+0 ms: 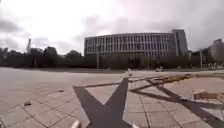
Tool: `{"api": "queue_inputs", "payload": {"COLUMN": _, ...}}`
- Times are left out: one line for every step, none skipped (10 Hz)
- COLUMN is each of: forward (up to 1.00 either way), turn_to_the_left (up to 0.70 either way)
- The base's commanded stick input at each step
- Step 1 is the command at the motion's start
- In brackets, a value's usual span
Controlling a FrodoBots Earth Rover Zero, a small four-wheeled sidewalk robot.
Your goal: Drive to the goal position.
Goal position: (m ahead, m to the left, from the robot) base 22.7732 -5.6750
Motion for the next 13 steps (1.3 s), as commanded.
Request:
{"api": "queue_inputs", "payload": {"forward": 0.7, "turn_to_the_left": -0.09}}
{"api": "queue_inputs", "payload": {"forward": 0.7, "turn_to_the_left": -0.04}}
{"api": "queue_inputs", "payload": {"forward": 0.7, "turn_to_the_left": -0.01}}
{"api": "queue_inputs", "payload": {"forward": 0.7, "turn_to_the_left": 0.0}}
{"api": "queue_inputs", "payload": {"forward": 0.7, "turn_to_the_left": 0.0}}
{"api": "queue_inputs", "payload": {"forward": 0.7, "turn_to_the_left": -0.11}}
{"api": "queue_inputs", "payload": {"forward": 0.7, "turn_to_the_left": -0.21}}
{"api": "queue_inputs", "payload": {"forward": 0.7, "turn_to_the_left": -0.24}}
{"api": "queue_inputs", "payload": {"forward": 0.7, "turn_to_the_left": -0.24}}
{"api": "queue_inputs", "payload": {"forward": 0.7, "turn_to_the_left": -0.24}}
{"api": "queue_inputs", "payload": {"forward": 0.7, "turn_to_the_left": -0.23}}
{"api": "queue_inputs", "payload": {"forward": 0.7, "turn_to_the_left": 0.0}}
{"api": "queue_inputs", "payload": {"forward": 0.7, "turn_to_the_left": 0.0}}
